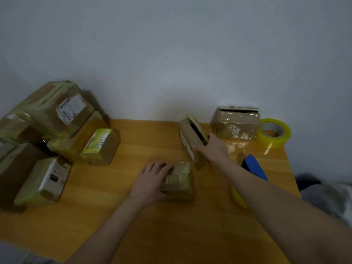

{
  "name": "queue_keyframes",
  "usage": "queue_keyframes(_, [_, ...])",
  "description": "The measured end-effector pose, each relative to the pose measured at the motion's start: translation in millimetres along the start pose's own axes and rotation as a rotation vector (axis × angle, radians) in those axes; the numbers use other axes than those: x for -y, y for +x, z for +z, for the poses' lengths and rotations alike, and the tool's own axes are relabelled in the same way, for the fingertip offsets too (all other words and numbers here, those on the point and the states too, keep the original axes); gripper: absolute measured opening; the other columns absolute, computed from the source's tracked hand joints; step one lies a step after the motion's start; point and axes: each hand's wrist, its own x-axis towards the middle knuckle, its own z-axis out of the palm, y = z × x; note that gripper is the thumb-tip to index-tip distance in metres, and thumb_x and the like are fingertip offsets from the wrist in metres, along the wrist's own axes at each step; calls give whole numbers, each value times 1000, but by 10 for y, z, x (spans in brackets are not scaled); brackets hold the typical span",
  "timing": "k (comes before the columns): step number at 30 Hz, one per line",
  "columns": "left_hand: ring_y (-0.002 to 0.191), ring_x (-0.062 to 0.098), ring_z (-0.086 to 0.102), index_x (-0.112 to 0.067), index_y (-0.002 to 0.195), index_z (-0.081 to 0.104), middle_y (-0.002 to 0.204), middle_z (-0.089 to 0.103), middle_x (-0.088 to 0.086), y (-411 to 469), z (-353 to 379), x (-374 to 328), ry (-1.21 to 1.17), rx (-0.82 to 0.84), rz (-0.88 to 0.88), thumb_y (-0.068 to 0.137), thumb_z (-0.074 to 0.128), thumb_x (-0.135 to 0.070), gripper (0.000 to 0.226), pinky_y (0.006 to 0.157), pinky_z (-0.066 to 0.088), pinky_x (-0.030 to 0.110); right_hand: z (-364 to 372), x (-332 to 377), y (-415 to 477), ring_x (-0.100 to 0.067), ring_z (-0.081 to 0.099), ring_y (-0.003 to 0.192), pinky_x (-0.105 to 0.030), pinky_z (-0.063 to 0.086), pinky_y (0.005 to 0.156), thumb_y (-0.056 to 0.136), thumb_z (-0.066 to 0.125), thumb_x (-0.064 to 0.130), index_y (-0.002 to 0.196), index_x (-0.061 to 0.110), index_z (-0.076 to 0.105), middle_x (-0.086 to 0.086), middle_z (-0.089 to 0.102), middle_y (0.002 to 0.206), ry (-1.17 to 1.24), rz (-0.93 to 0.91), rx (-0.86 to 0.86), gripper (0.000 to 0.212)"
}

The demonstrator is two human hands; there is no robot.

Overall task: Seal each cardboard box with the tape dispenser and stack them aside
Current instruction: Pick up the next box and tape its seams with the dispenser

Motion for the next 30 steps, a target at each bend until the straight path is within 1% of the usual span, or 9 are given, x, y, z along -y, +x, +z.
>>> queue_keyframes(6, [126,24,41,-31,142,36,139,43,-3,-4,-1,212,-42,-48,68,65,74,-59,90,104,38,40,-6,181,426,-33,56,111,-43,51,88,83,64,55,133,16,42,-13,55,124,-46,-3,-74,67])
queue_keyframes(9, [131,23,35,-34,145,29,143,38,-4,13,48,239,-34,-42,90,69,71,-59,91,110,31,41,-96,164,556,-38,49,120,-51,49,94,84,51,69,144,23,32,-14,49,135,-194,13,-37,77])
queue_keyframes(11, [134,23,29,-36,148,22,147,31,-4,114,50,146,-50,-38,97,71,68,-59,93,112,25,40,-172,161,552,-39,40,129,-52,43,99,83,47,73,145,23,33,-13,41,144,-146,42,-121,80])
queue_keyframes(14, [136,22,23,-36,150,16,149,26,-3,317,44,-126,-53,-35,187,74,67,-58,94,115,17,41,-288,106,394,-26,56,107,-39,48,85,92,50,56,120,16,57,-10,59,122,35,-6,-315,50])
queue_keyframes(16, [139,21,18,-34,151,10,152,21,-2,391,86,-280,-35,14,237,77,67,-54,96,117,12,42,-291,11,206,-15,60,84,-28,47,67,96,52,41,104,20,63,-1,67,101,0,-65,-245,25])
queue_keyframes(18, [143,21,10,-30,152,4,157,13,1,424,157,-355,-22,47,272,81,66,-50,97,118,5,44,-217,-131,-3,-10,58,75,-23,43,57,97,52,37,101,22,65,5,65,90,-62,-73,-172,20])
queue_keyframes(24, [142,17,-24,-35,151,-3,158,-17,1,446,173,-251,-22,56,209,79,60,-64,100,113,-17,41,-70,-502,-597,-17,58,105,-30,48,84,97,51,43,132,12,54,-4,62,122,247,91,-271,47])
queue_keyframes(27, [143,25,-24,-49,146,-4,154,-22,4,396,208,-258,21,71,138,77,53,-71,92,113,-13,50,16,-541,-845,-20,51,125,-35,45,101,96,52,45,146,12,38,-3,50,141,299,-1,-121,62])
queue_keyframes(30, [146,29,-12,-51,146,-1,159,-13,9,382,210,-300,-120,147,90,79,58,-65,90,117,8,47,155,-513,-994,-15,54,116,-24,49,92,91,56,51,147,16,37,3,54,132,362,2,146,68])
